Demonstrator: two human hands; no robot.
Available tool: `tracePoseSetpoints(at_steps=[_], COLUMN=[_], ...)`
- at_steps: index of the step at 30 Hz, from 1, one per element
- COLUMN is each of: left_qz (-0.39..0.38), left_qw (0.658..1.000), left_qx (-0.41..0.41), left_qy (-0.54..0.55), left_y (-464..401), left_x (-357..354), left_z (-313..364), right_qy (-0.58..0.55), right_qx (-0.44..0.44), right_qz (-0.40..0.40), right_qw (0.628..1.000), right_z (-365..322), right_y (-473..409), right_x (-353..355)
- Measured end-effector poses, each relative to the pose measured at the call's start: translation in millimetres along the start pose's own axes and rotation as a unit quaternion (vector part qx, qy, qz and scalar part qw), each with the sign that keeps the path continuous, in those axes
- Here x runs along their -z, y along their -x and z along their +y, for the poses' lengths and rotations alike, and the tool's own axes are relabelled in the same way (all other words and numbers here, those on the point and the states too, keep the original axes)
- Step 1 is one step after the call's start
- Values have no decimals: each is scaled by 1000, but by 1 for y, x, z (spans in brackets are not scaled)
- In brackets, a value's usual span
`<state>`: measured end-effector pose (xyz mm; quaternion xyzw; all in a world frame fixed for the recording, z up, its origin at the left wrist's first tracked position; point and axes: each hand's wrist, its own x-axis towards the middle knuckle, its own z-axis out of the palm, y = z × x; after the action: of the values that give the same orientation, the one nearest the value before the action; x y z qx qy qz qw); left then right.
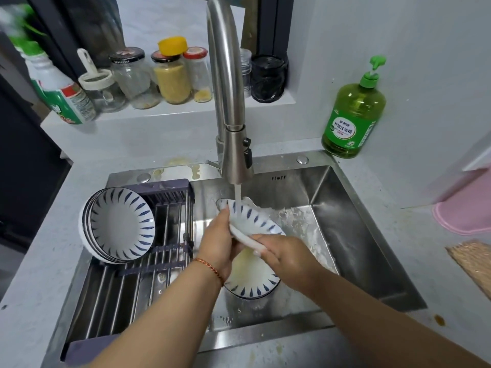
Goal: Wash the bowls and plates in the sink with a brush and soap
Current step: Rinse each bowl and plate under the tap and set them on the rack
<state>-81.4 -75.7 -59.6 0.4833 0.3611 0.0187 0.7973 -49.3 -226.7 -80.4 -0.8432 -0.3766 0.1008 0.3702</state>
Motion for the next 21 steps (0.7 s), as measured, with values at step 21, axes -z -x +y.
tracePoseSetpoints(at_steps=[21], left_qz=[47], left_qw=[962], left_qx=[-68], left_qy=[-260], left_y=[-40], left_x=[-14], left_z=[23], right_qy=[-514], right_qx=[-217], right_qz=[103], right_qw=[824], right_z=[-10], right_y=[-11], right_x=[13])
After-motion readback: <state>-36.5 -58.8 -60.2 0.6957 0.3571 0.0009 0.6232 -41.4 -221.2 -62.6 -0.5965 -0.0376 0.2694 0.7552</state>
